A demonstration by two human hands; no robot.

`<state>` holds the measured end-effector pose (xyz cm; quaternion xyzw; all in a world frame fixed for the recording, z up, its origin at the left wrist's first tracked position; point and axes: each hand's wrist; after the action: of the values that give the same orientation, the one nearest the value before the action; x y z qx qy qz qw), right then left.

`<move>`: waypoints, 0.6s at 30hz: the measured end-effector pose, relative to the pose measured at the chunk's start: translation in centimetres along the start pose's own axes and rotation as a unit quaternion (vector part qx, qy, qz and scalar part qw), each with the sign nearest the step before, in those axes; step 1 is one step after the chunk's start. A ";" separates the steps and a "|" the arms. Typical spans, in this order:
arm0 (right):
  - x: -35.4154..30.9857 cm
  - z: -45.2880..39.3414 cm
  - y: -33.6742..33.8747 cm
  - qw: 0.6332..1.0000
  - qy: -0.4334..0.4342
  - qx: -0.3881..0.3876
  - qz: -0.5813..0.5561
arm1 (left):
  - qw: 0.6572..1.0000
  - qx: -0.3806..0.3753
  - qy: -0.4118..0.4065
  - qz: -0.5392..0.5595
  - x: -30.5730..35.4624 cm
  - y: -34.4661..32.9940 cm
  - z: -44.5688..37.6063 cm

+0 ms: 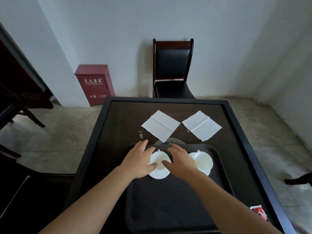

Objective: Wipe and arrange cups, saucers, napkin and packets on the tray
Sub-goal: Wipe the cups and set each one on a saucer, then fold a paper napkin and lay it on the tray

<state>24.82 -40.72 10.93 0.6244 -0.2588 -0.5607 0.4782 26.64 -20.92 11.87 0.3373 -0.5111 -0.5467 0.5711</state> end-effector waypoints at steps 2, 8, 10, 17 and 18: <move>-0.1 -0.4 0.5 1.000 0.005 0.014 0.002 | 1.000 0.000 -0.004 -0.002 -0.1 0.5 -0.5; 0.2 -2.9 1.2 0.999 0.005 0.034 0.011 | 0.999 0.007 -0.034 -0.012 -0.5 2.0 -3.8; 0.7 -4.3 1.3 0.999 -0.001 0.041 0.027 | 0.998 0.009 -0.050 -0.029 -0.6 2.3 -5.6; 4.4 -11.2 -0.2 0.998 -0.052 0.024 0.035 | 0.997 -0.020 -0.051 -0.060 -1.4 1.5 -14.3; 5.1 -12.3 -0.6 0.997 -0.064 0.018 0.029 | 0.997 -0.021 -0.049 -0.060 -1.5 1.1 -15.6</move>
<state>37.54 -41.07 7.09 0.5884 -0.3166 -0.5806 0.4653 41.95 -21.95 8.69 0.3282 -0.5058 -0.6060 0.5189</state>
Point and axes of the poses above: each hand's wrist, its own z-axis away from the middle knuckle, its own y-axis out of the back of the hand, x = y × z, and after that the axes turned 13 degrees about y, right-handed
